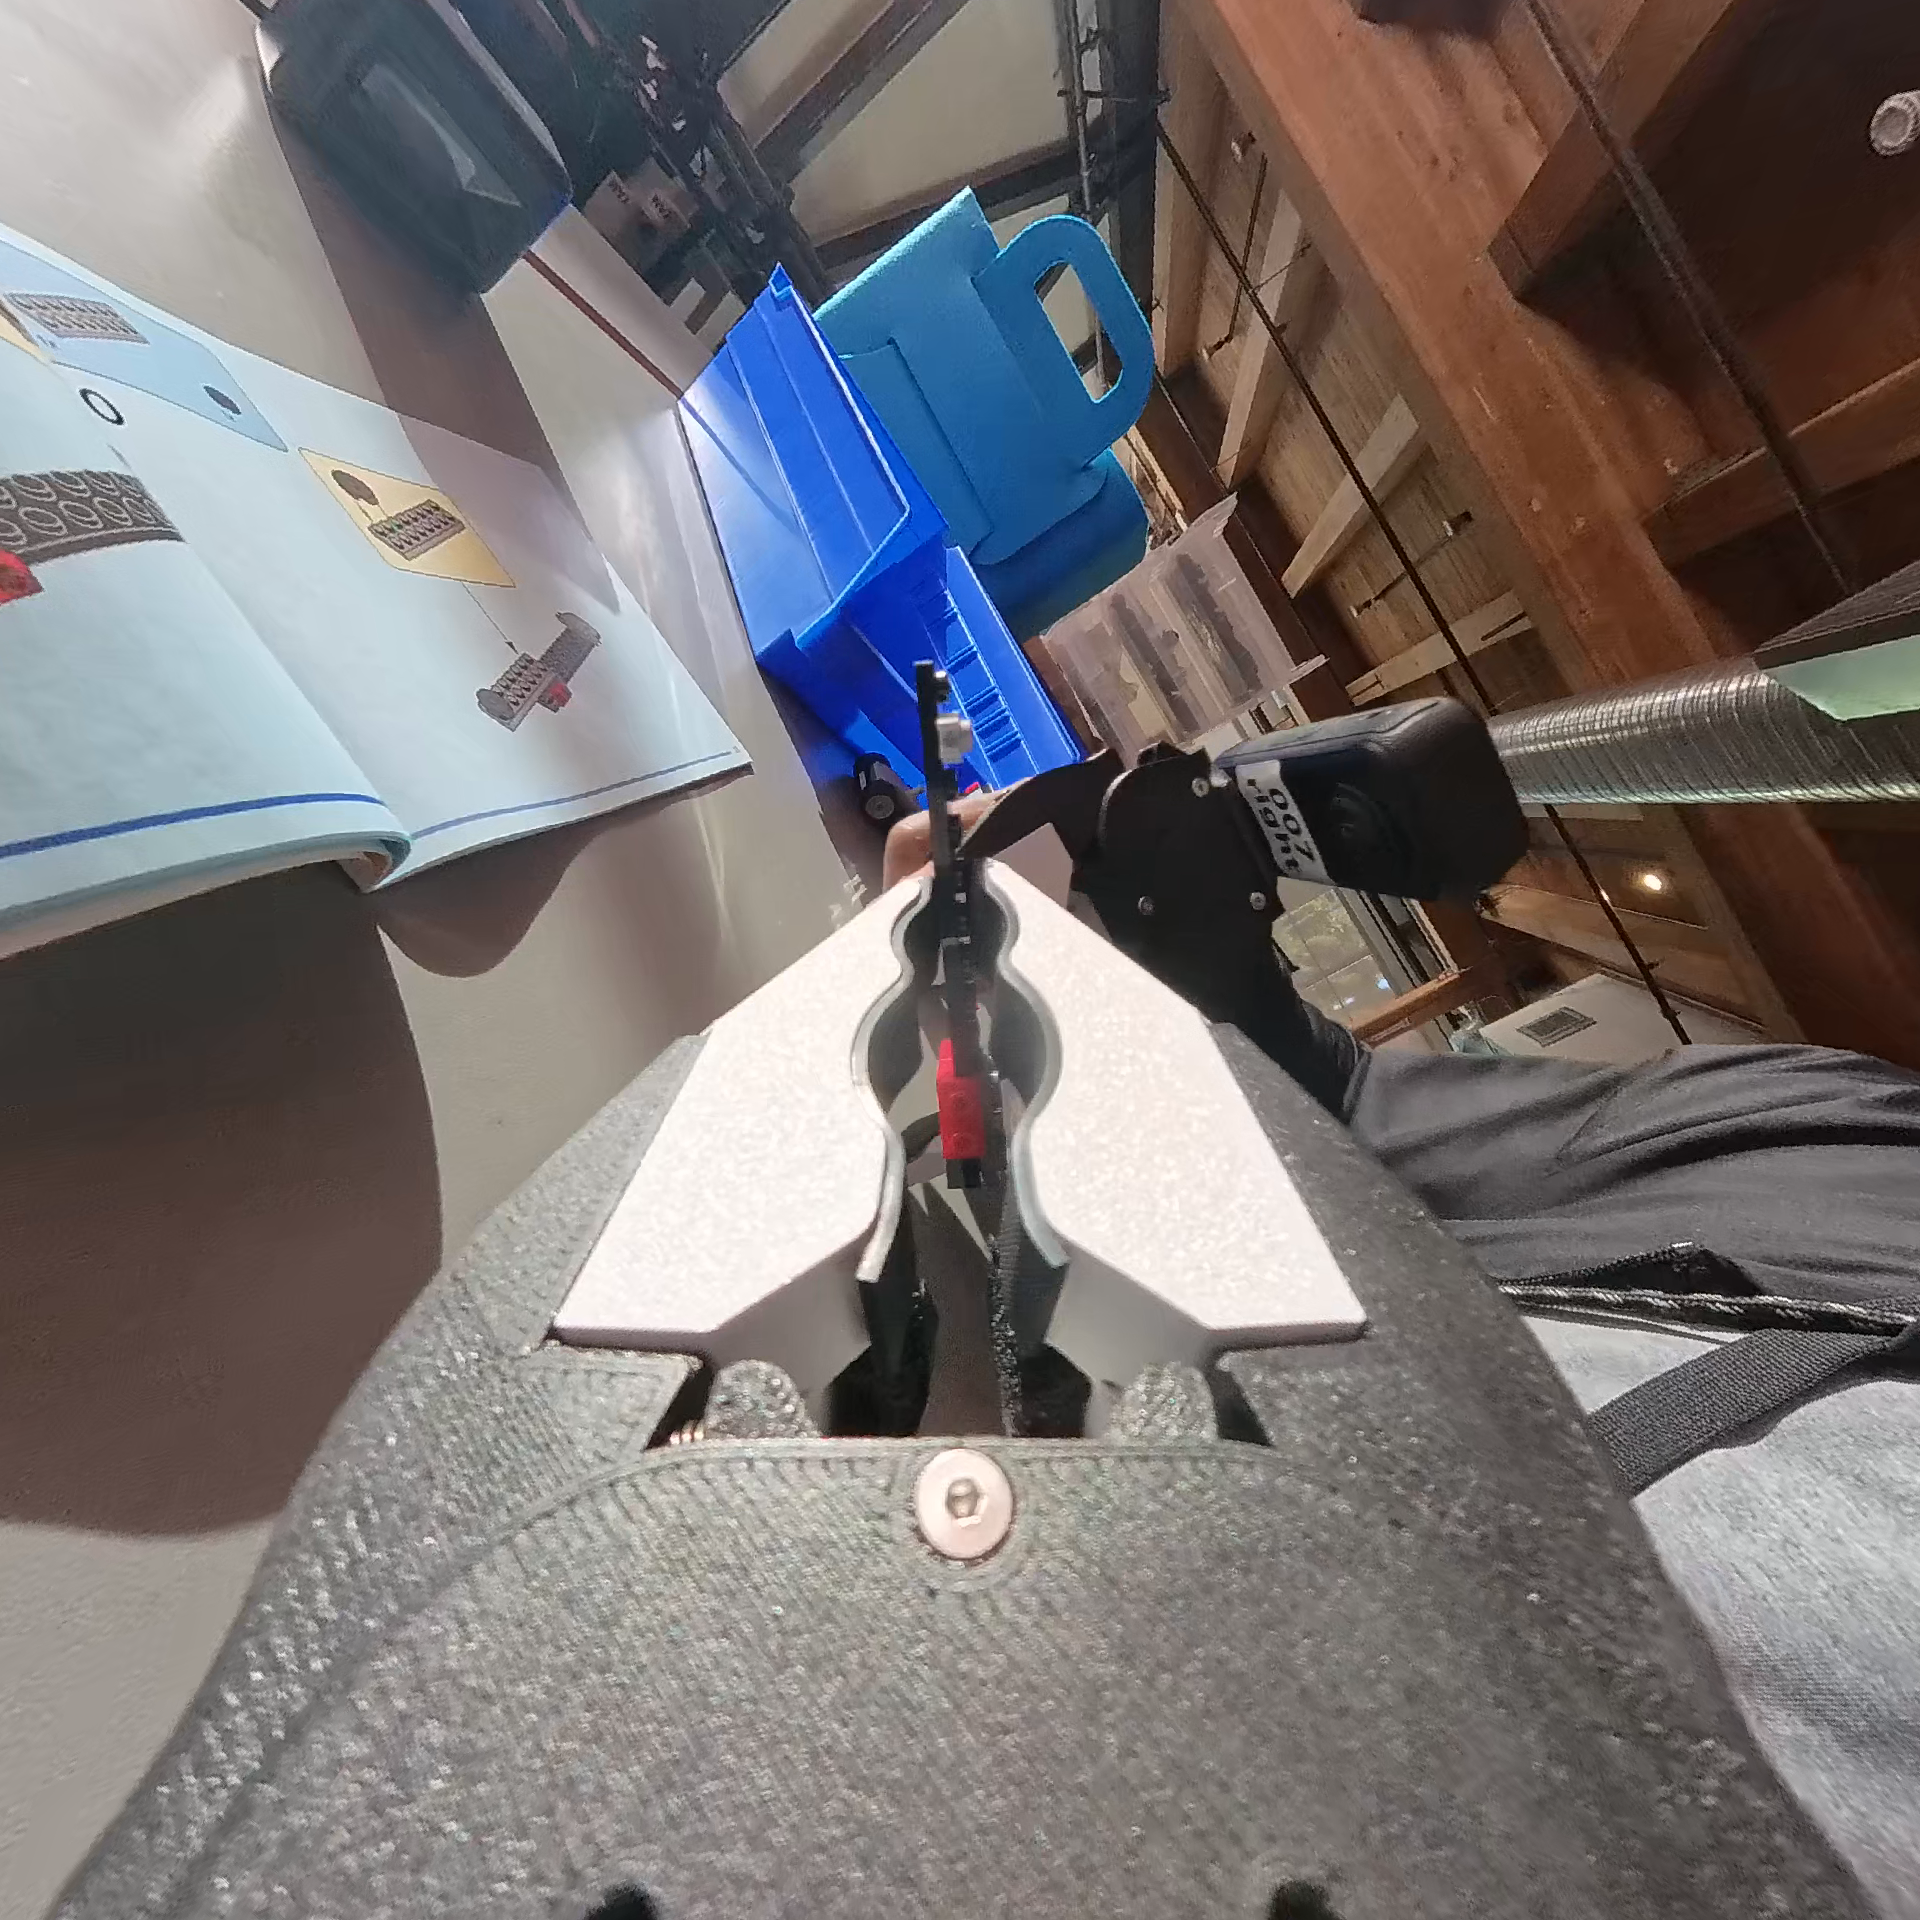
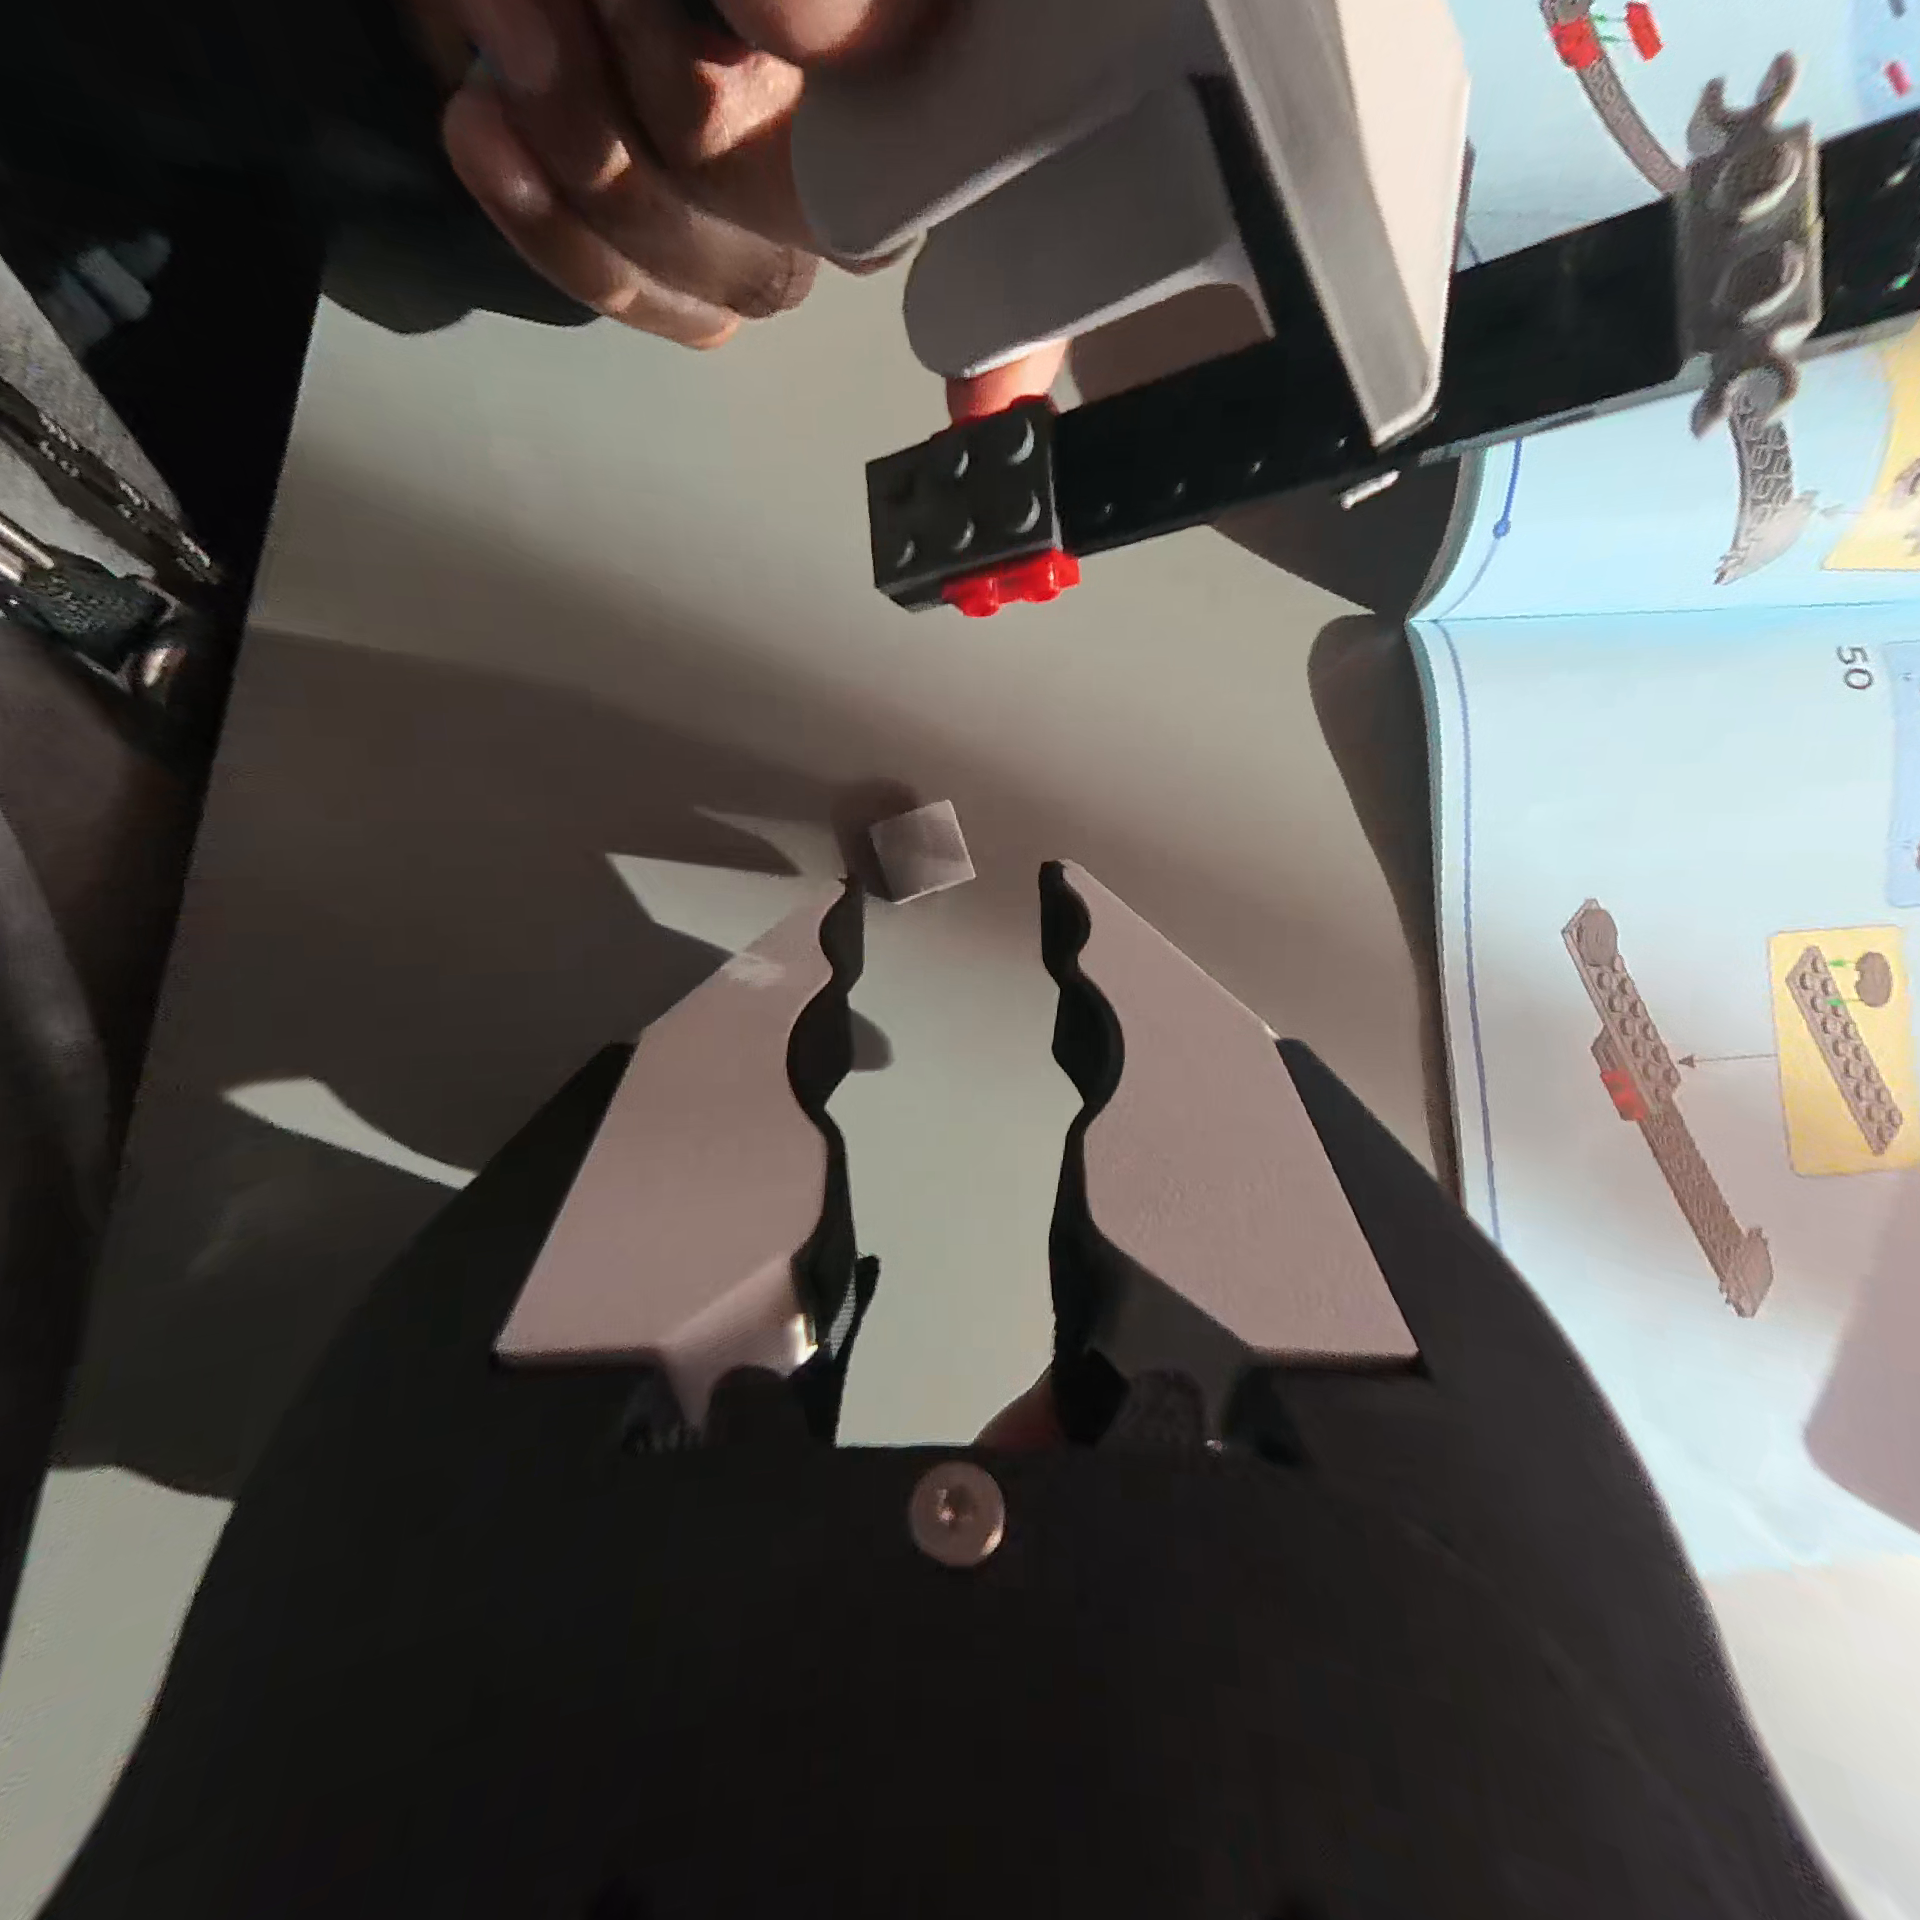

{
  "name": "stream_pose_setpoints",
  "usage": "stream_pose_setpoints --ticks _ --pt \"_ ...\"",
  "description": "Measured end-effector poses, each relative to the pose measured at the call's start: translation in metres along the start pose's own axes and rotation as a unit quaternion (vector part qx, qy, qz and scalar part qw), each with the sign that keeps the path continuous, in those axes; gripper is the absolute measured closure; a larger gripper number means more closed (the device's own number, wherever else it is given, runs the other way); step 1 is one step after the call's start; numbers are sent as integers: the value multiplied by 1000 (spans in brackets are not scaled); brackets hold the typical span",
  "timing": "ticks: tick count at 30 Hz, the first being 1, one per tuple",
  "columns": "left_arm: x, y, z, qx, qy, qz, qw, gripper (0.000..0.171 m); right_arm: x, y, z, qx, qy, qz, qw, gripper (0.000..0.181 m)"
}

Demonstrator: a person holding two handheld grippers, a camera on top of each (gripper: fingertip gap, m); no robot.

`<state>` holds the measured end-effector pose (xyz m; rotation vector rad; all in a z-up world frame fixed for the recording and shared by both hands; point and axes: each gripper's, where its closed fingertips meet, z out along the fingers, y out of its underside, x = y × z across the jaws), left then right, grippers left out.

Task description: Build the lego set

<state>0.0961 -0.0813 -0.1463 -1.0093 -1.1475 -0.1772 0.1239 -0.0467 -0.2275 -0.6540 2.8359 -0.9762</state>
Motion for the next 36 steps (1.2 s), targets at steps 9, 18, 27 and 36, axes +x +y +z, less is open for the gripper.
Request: stream_pose_setpoints --ticks 9,18,27,36 --pt "-1 -1 0 0 4 -10 1000 168 -5 -2 8 7 -33 29 999 161" --pt "0 3 3 -4 2 -14 1000 167 34 -27 -42 72 47 94 992 162" --pt "0 13 11 -30 -12 9 999 167 58 -71 -74 88 137 28 986 161" --pt "1 18 14 -44 -13 17 999 167 61 -66 -62 64 138 16 988 161"
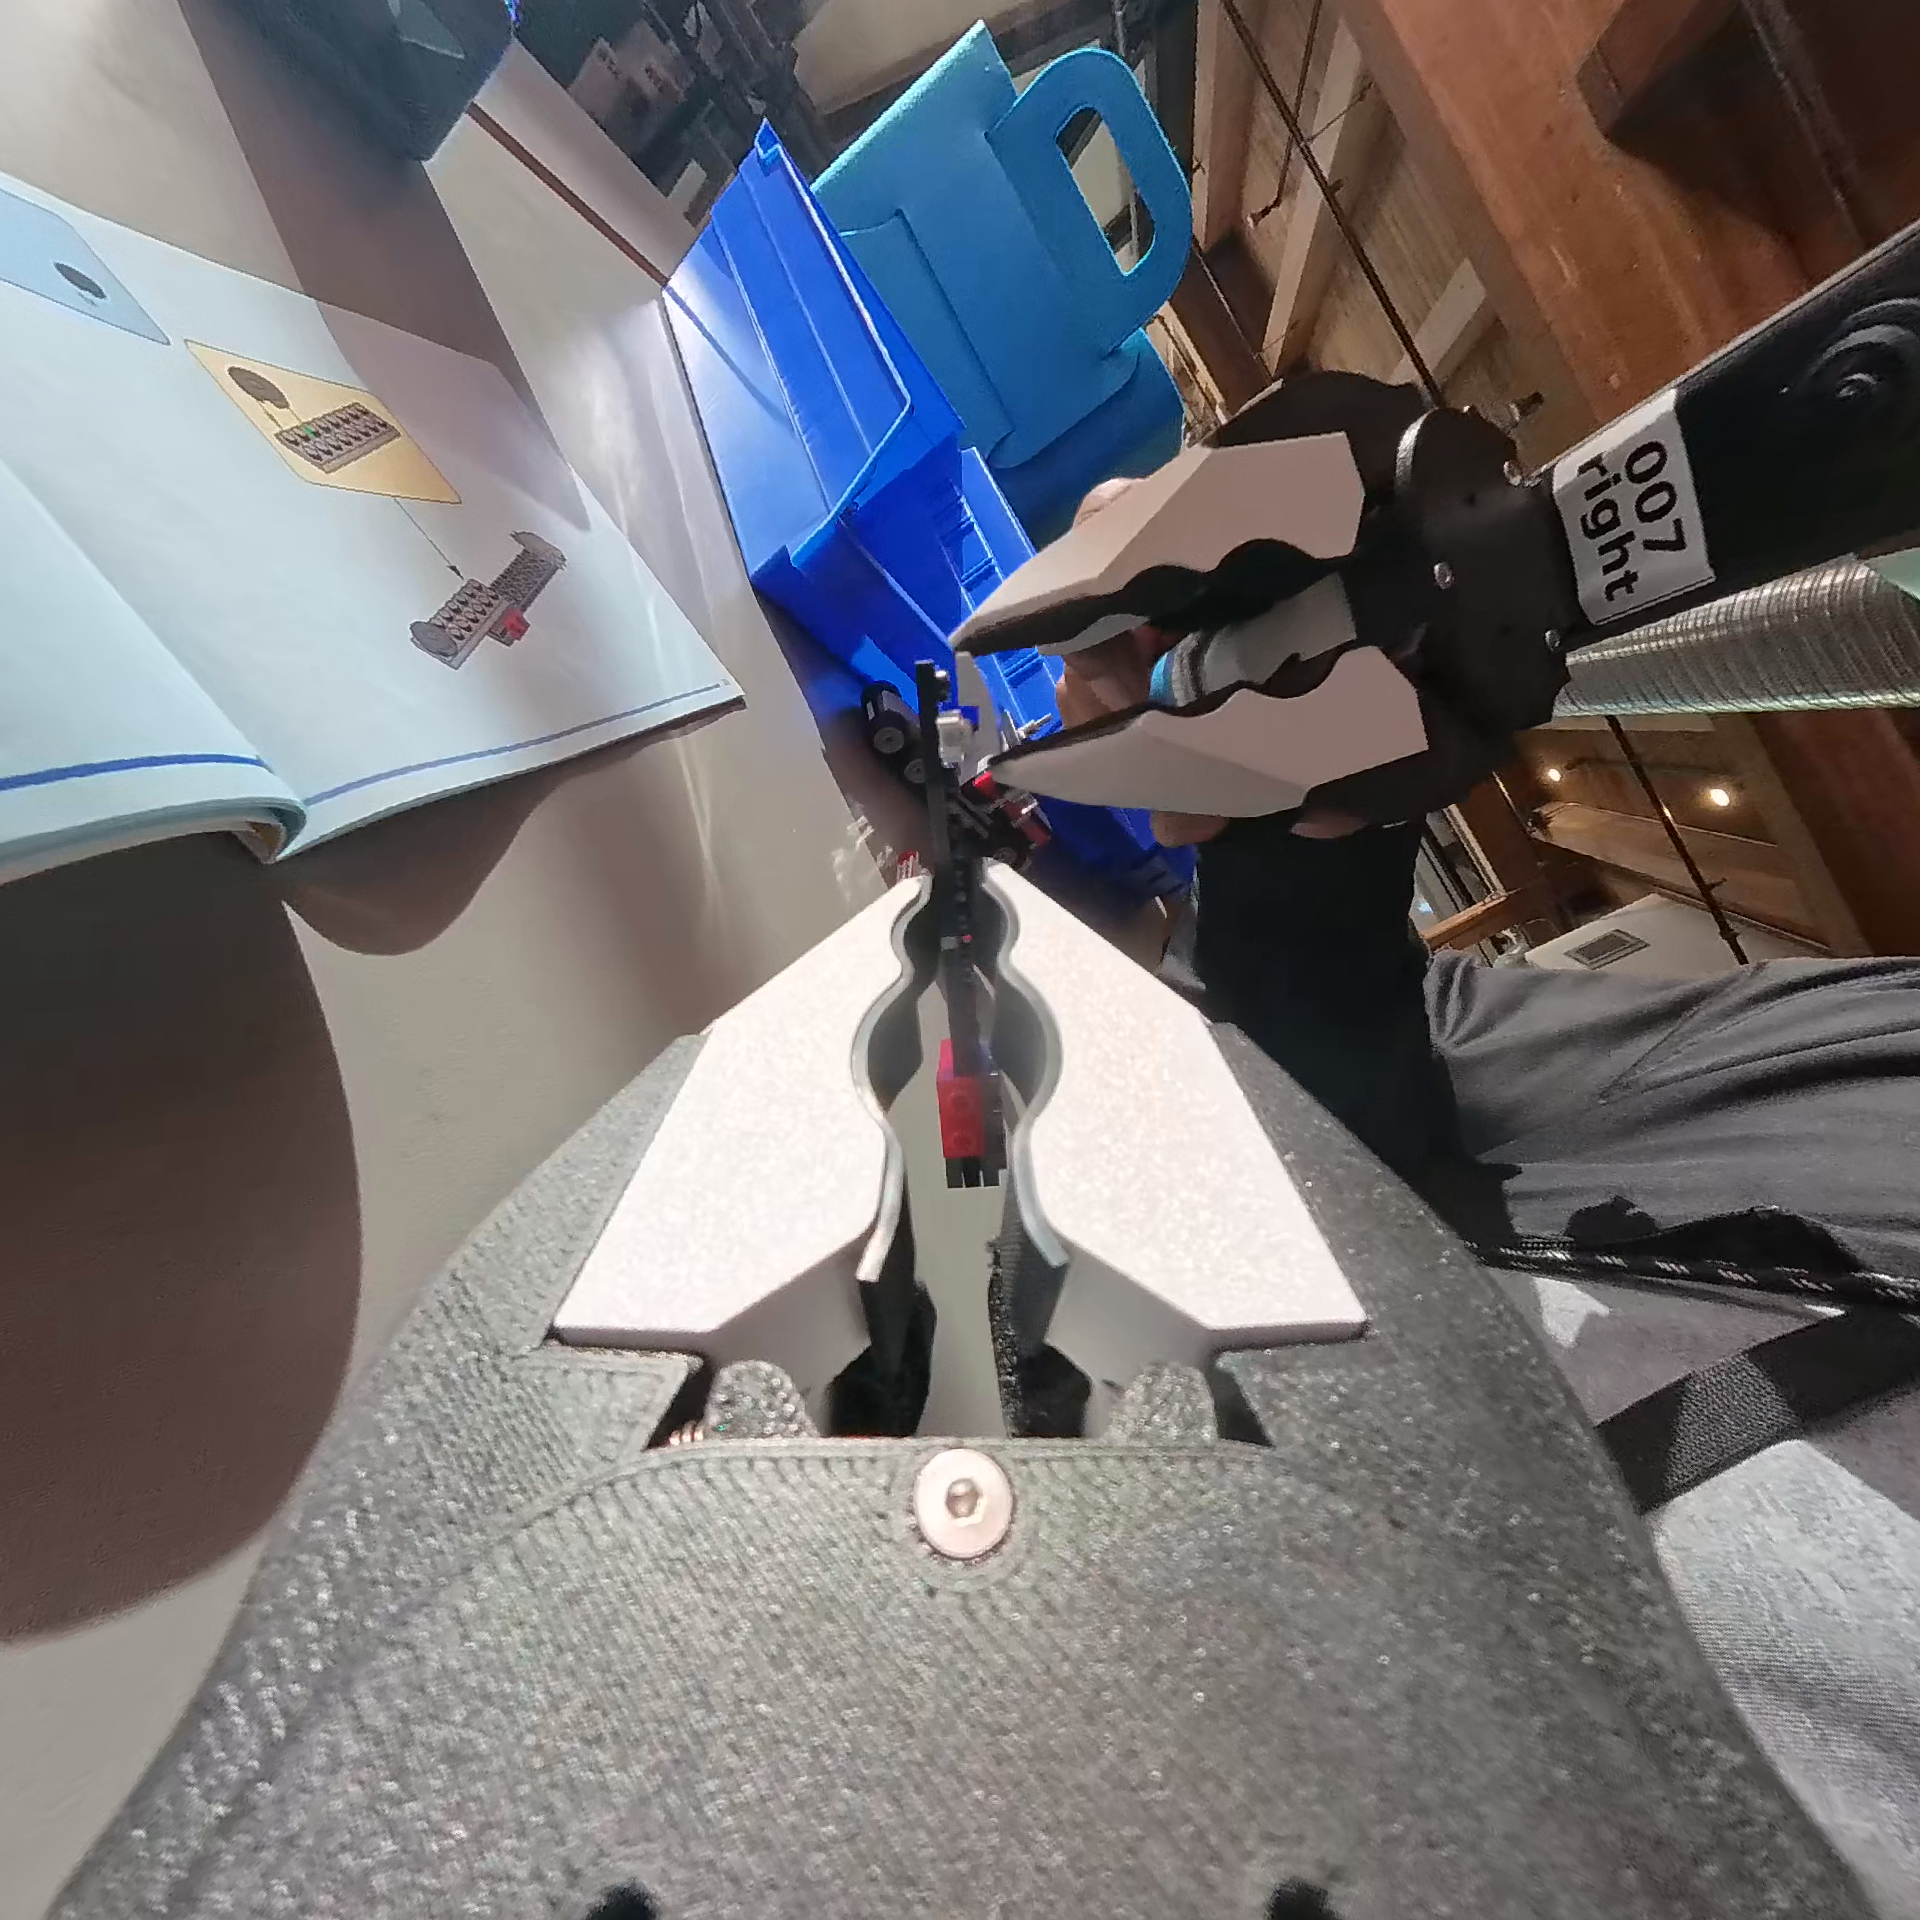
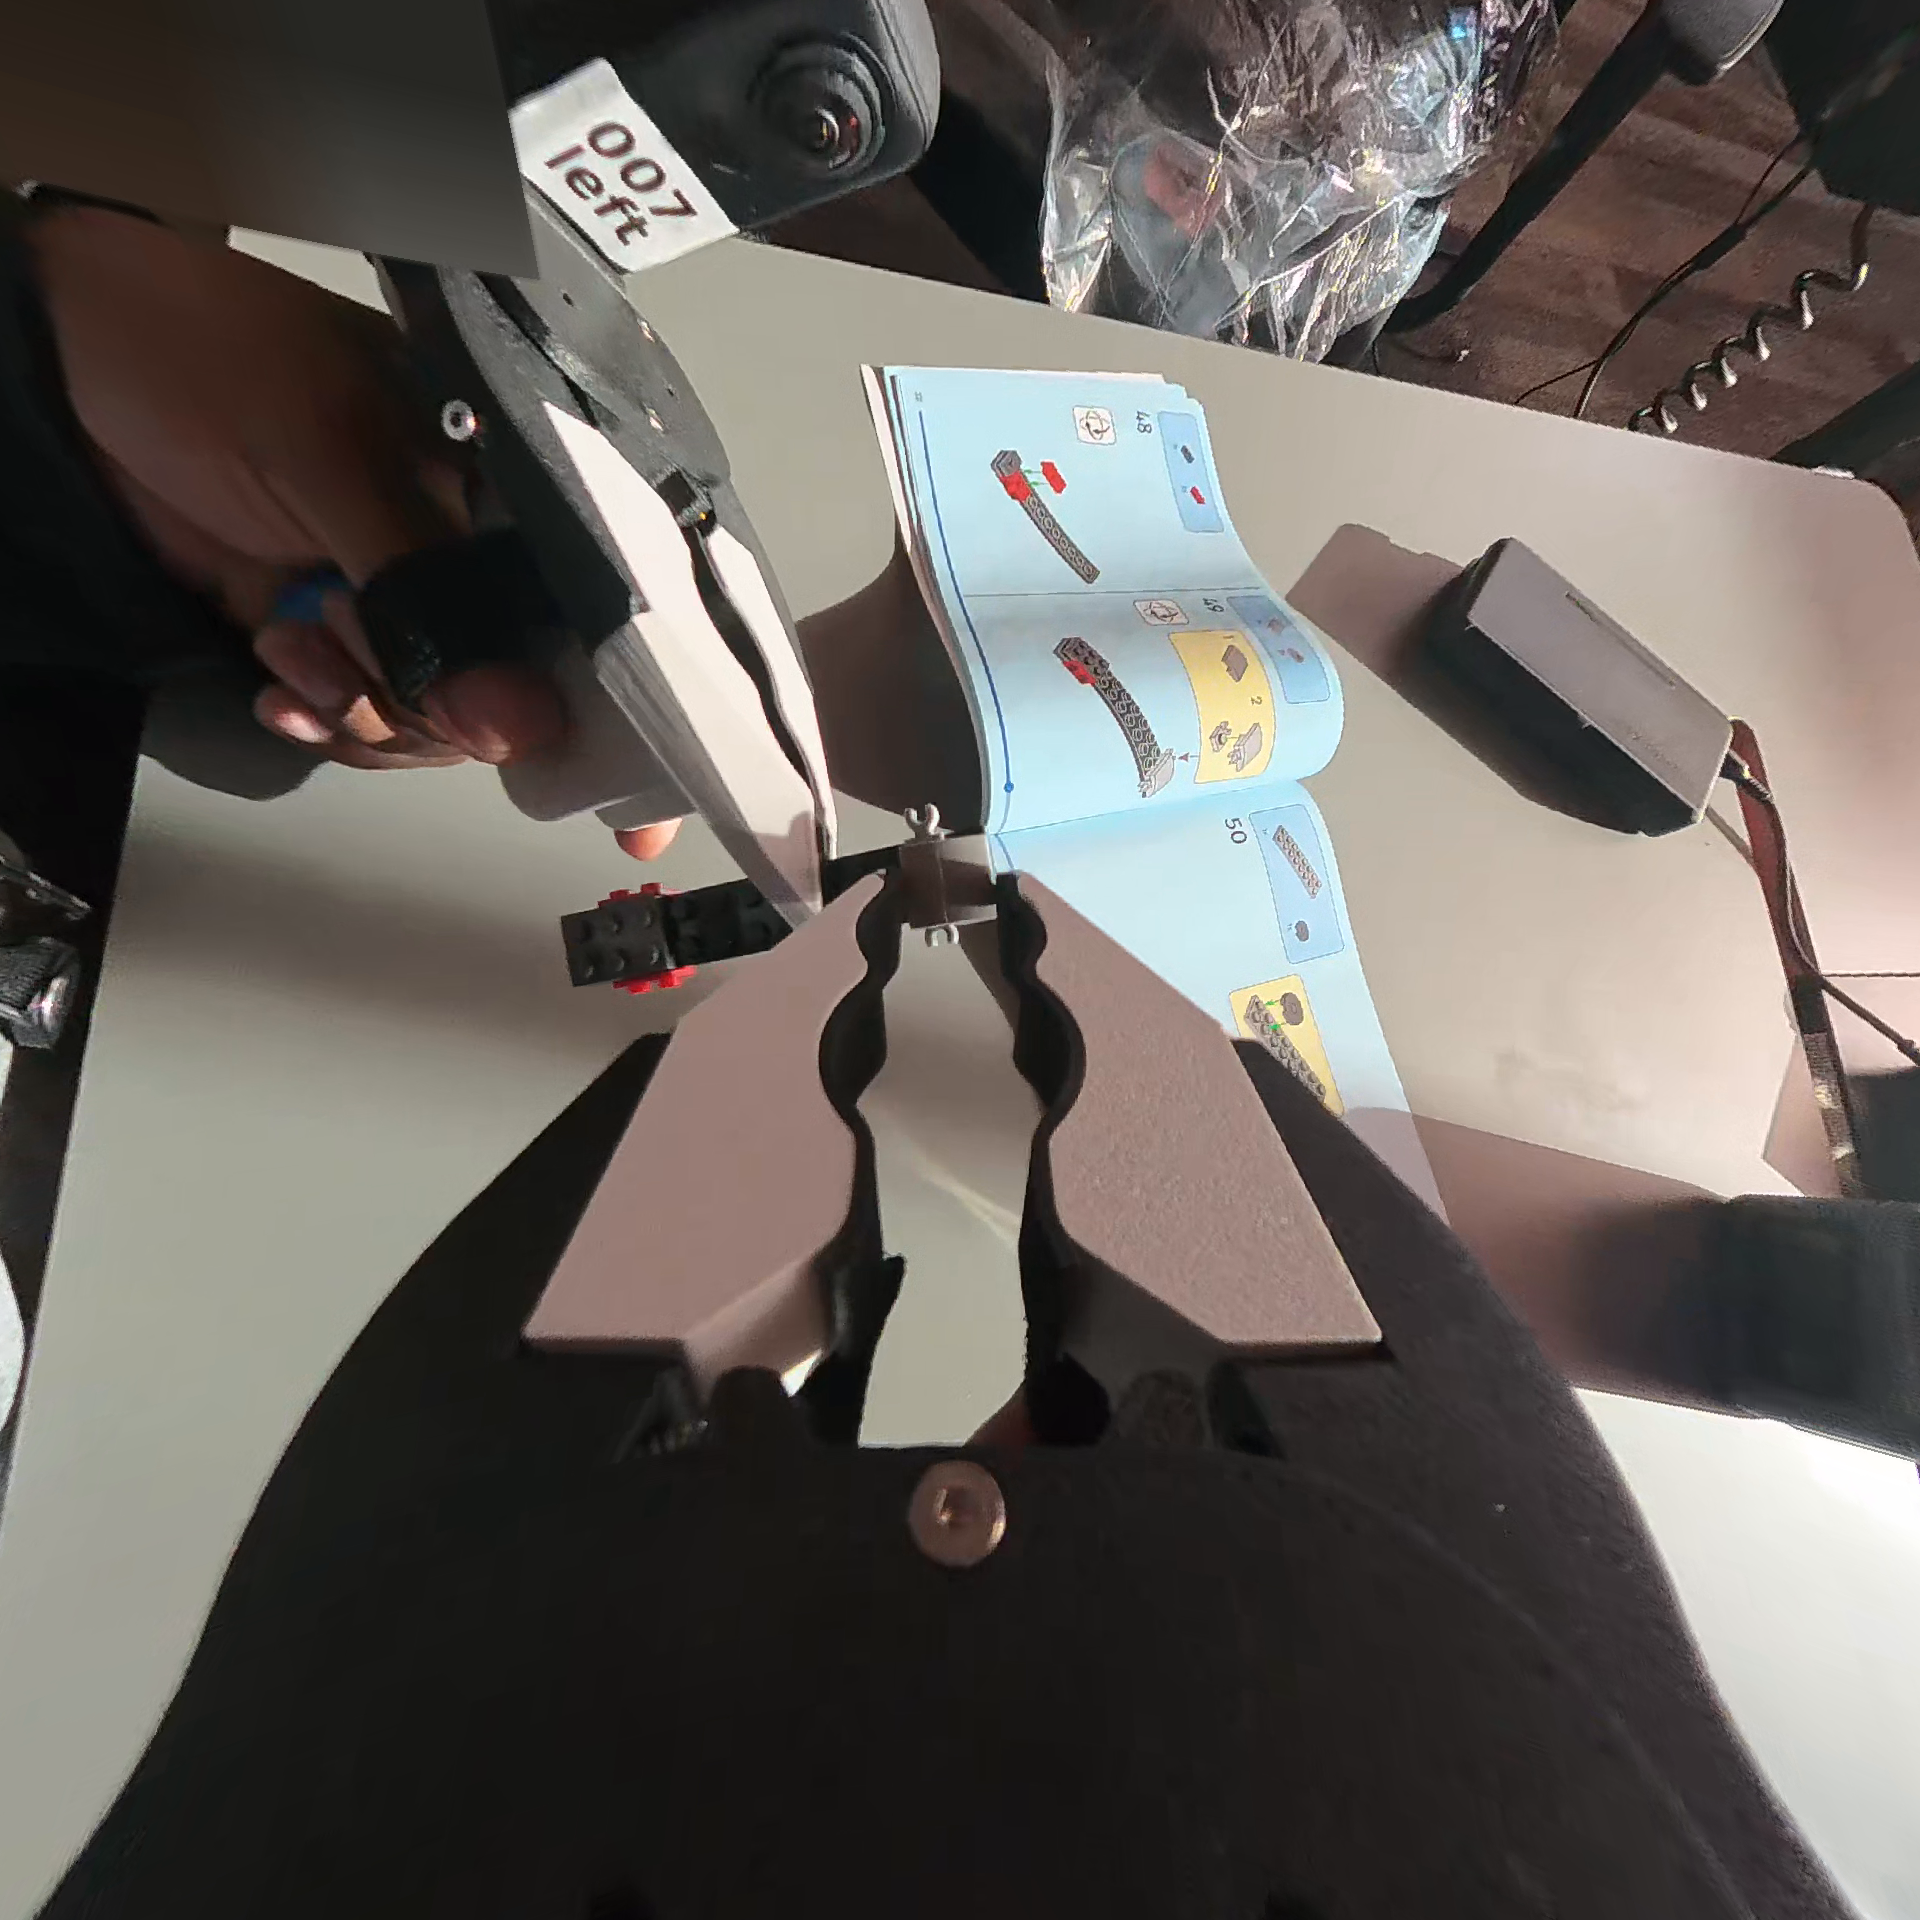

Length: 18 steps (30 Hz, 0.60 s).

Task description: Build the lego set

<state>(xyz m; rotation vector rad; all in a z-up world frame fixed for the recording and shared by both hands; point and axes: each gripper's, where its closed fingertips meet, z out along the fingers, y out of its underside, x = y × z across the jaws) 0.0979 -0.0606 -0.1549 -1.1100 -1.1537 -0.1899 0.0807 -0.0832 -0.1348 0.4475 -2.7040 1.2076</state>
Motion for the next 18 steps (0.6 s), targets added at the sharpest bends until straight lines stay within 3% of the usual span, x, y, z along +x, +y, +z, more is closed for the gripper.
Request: stream_pose_setpoints --ticks 18 --pt "1 1 1 -3 2 4 1000 167 -3 1 3 -2 -9 -5 1000 158"
